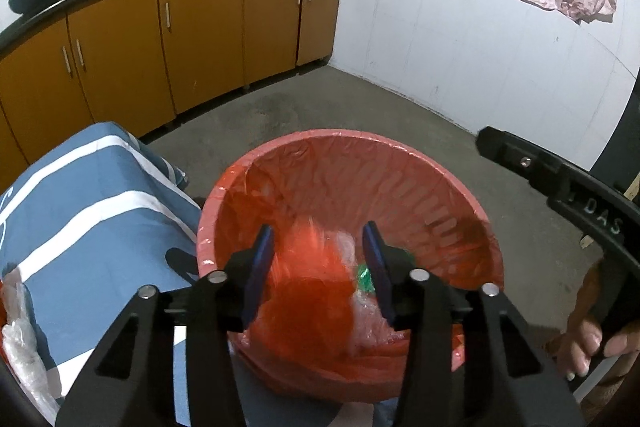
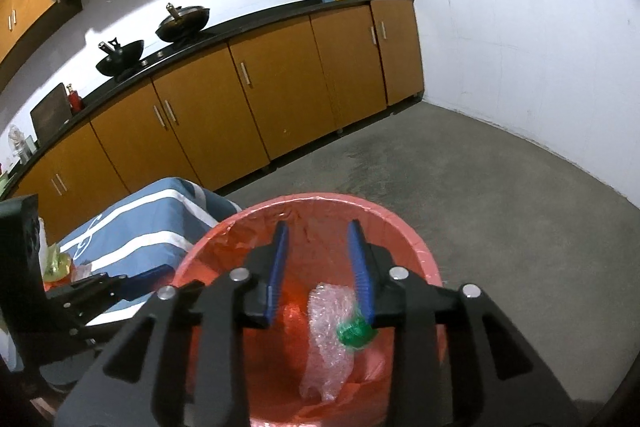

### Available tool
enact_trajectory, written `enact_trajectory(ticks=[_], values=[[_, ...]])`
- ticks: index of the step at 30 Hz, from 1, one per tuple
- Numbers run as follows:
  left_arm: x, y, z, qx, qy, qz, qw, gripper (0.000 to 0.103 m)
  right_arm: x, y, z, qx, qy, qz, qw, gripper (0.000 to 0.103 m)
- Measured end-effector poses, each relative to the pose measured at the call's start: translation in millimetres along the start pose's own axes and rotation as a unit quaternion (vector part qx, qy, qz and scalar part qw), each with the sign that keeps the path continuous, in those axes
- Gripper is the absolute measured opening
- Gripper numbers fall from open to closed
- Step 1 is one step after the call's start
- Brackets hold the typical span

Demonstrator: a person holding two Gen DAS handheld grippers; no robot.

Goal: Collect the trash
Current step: 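Carry both bags to the red bin and release them inside, then return both tools to the table and grasp bubble wrap with the right tool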

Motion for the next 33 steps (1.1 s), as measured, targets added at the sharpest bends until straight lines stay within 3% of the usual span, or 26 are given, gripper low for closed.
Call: enact_trajectory(ticks=[10,20,26,31,33], values=[[26.9,3.3,34.2,-0.024,-0.021,0.036,0.9989,0.062,6.8,4.8,8.9,0.000,0.005,0.005,1.000,0.038],[79.0,22.6,120.2,-0.100,-0.076,0.085,0.9884,0.073,72.2,3.7,25.7,-0.006,-0.047,0.045,0.998,0.043],[127.5,44.5,176.8,-0.148,-0.146,0.118,0.9709,0.077,133.2,1.9,37.5,-0.010,-0.096,0.082,0.992,0.043],[178.3,70.3,212.0,-0.167,-0.213,0.157,0.9499,0.080,187.4,3.6,46.1,-0.008,-0.147,0.101,0.984,0.043],[206.3,83.9,224.7,-0.166,-0.245,0.186,0.9370,0.081,208.9,5.8,48.2,-0.005,-0.169,0.107,0.980,0.043]])
Point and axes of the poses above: each gripper's, at about its wrist camera, not at the fingertips, and z roughly against the way its jaws point, x to its left, y to its underside, the point moved 3 cm from there along -z, roughly the way its jaws point, and after that the axes turned 10 degrees about z, right-handed, at the moved point
